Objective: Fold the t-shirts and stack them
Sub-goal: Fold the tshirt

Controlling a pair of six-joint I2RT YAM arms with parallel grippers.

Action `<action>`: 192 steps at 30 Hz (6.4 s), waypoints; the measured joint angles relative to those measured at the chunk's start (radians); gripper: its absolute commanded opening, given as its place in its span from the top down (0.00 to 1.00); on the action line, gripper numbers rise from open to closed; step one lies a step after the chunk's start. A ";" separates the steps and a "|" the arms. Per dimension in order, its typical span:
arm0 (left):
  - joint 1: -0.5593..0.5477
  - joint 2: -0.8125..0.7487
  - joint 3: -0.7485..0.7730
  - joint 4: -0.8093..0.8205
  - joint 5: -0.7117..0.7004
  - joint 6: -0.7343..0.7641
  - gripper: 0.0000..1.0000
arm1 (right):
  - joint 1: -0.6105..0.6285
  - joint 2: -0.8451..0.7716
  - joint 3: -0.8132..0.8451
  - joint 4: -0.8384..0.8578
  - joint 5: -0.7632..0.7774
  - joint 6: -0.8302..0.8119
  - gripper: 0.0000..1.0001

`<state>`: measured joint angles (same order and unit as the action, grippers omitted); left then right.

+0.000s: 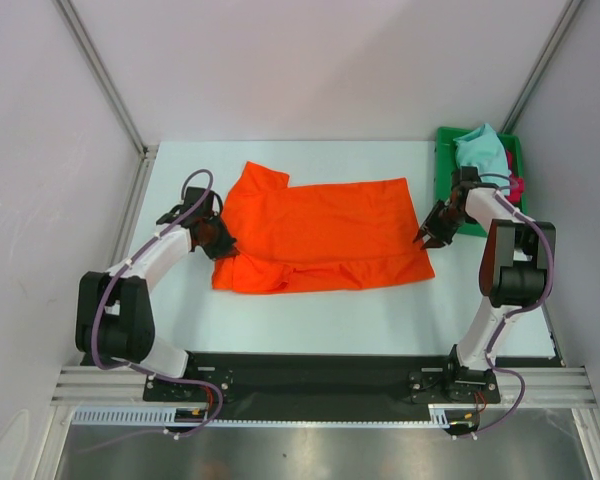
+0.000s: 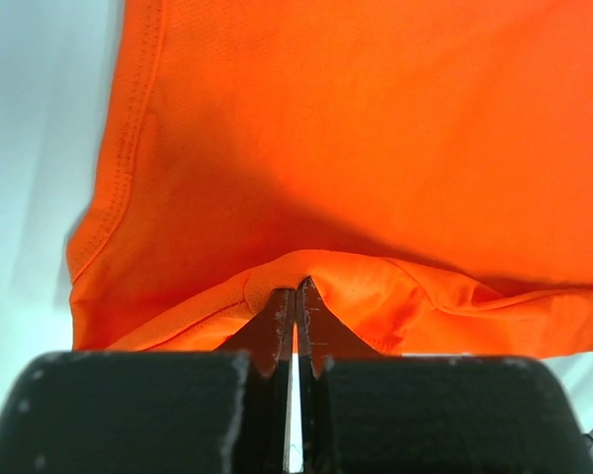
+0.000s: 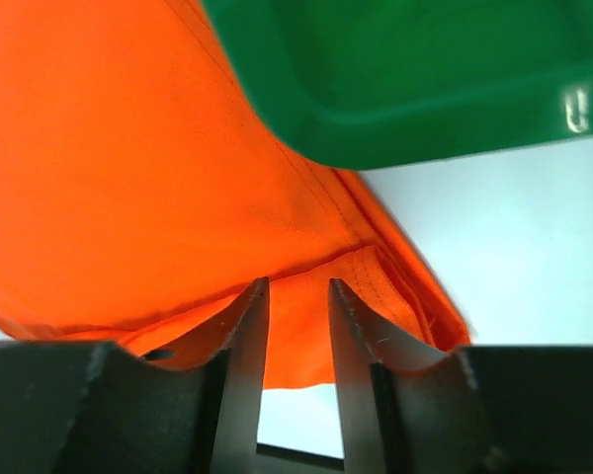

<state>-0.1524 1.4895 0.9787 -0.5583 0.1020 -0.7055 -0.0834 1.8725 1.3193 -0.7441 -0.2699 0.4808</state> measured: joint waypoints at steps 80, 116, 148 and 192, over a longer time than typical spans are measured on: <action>0.053 0.080 0.060 0.018 0.085 0.092 1.00 | 0.076 -0.027 -0.002 0.021 0.224 0.288 1.00; 0.103 0.233 0.108 0.036 0.076 0.124 1.00 | 0.062 0.125 0.108 0.046 0.203 0.277 1.00; 0.066 -0.043 -0.051 0.063 0.141 0.165 0.81 | 0.266 -0.064 0.063 0.117 -0.040 0.023 0.93; 0.214 0.000 -0.235 0.063 0.143 0.198 0.79 | 0.045 -0.180 -0.303 0.069 0.209 -0.077 0.74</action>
<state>0.0620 1.4899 0.7437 -0.4957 0.2447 -0.5079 -0.0383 1.6928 1.0161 -0.6754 -0.0612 0.4038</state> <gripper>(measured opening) 0.207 0.259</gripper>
